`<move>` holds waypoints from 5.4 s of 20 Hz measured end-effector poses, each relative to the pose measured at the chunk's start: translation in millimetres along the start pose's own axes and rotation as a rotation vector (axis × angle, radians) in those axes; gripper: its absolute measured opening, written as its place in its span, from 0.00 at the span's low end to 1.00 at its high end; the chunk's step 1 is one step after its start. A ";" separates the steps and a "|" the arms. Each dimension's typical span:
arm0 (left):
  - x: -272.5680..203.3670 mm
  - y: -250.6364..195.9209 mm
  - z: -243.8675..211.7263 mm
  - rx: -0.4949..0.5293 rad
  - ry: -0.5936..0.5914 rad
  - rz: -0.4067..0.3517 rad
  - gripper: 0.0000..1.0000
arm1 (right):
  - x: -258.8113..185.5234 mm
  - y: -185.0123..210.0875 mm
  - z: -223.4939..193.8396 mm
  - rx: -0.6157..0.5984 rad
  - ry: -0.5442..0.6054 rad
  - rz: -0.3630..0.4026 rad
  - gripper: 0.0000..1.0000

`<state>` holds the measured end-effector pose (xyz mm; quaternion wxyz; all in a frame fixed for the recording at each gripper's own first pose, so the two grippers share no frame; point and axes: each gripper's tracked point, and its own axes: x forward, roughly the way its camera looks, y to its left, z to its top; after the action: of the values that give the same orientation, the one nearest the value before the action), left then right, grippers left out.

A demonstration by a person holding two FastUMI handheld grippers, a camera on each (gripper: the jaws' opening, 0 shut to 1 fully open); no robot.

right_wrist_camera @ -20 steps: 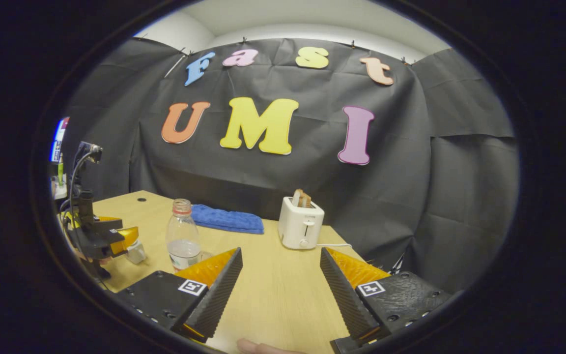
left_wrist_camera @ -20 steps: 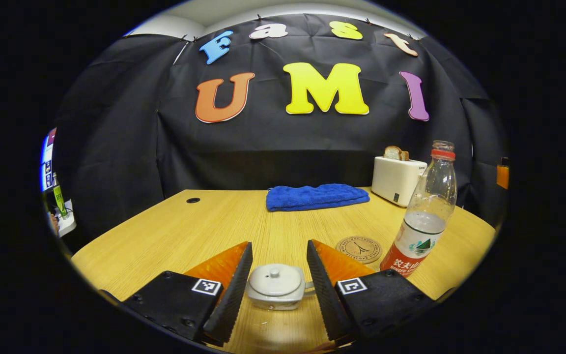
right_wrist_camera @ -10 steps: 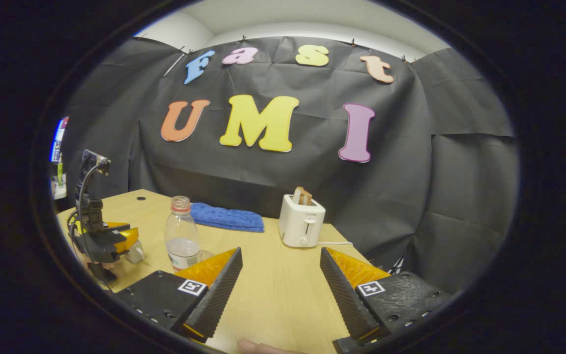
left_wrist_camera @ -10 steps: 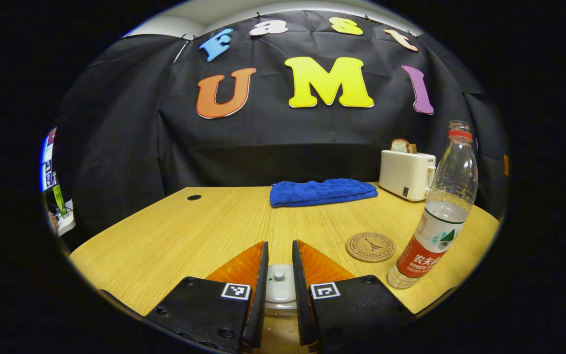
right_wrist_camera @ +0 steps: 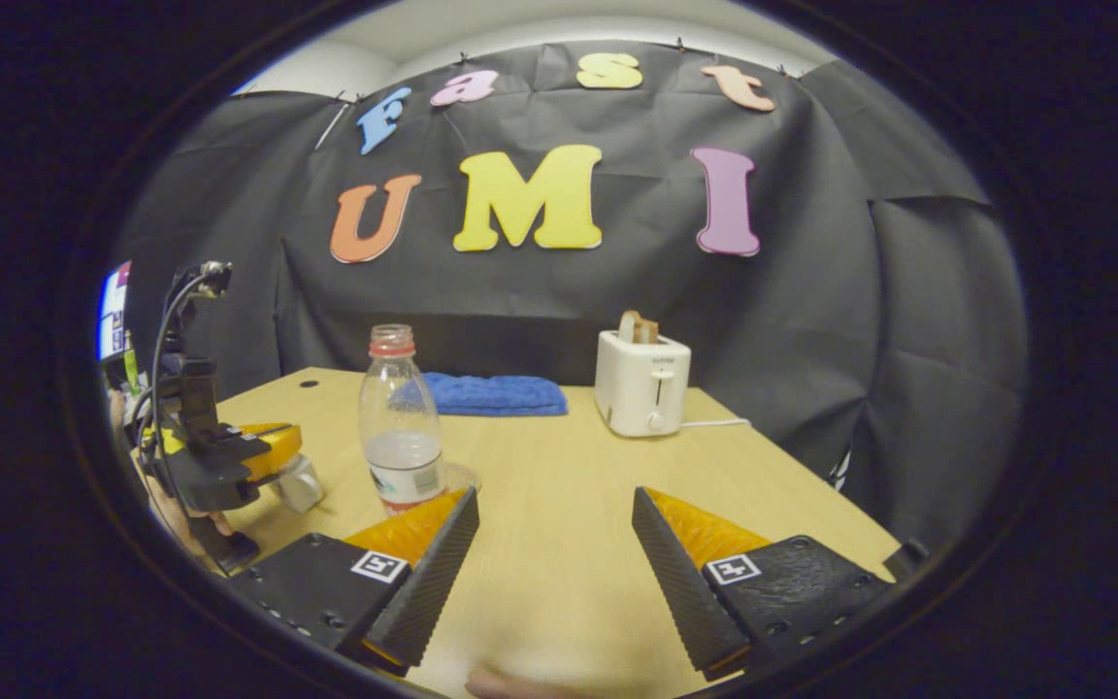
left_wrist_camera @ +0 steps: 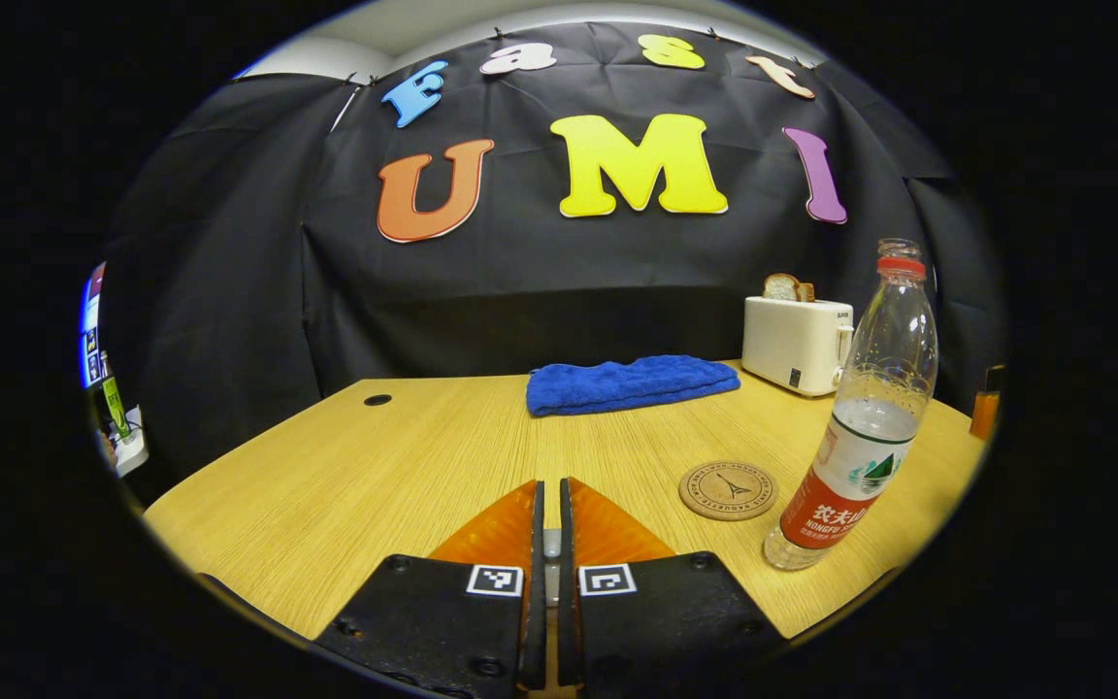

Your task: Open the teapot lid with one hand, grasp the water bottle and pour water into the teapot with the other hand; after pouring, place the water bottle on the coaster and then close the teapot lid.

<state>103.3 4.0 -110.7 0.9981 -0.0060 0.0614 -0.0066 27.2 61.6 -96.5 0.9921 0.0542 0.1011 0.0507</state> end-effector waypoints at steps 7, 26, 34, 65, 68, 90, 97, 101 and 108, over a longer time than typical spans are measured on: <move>-31.7 1.7 41.3 0.024 -0.061 -0.011 0.06 | 4.0 28.1 6.2 -0.016 -0.070 0.063 0.95; -95.8 89.8 99.0 -0.029 -0.092 0.051 0.06 | 65.3 123.1 1.8 -0.041 -0.045 0.107 0.95; -93.1 92.2 88.8 -0.019 -0.048 -0.007 0.06 | 75.9 118.8 13.1 -0.088 -0.063 0.038 0.76; -108.0 140.9 98.5 -0.041 -0.086 0.012 0.06 | 86.6 139.2 11.0 -1.229 -0.104 -0.248 0.75; -109.8 138.7 100.1 -0.039 -0.087 0.008 0.06 | 83.1 150.9 21.4 -1.363 -0.158 -0.281 0.77; -109.5 138.1 96.4 -0.011 -0.071 0.003 0.06 | 70.7 173.0 51.7 -1.978 -0.262 -0.364 0.77; -110.3 136.6 95.0 -0.006 -0.068 0.004 0.06 | 66.9 184.0 68.4 -2.042 -0.318 -0.398 0.77; -111.5 135.8 96.3 -0.004 -0.073 0.000 0.06 | 65.3 192.1 73.1 -2.093 -0.364 -0.412 0.77; -112.6 134.8 97.4 0.004 -0.076 -0.003 0.06 | 59.8 203.9 81.4 -2.154 -0.429 -0.448 0.75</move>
<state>5.1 141.4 -2.0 0.9997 -0.0046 0.0232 -0.0080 84.0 262.1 -4.9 0.5050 -0.8443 -0.1612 -0.0784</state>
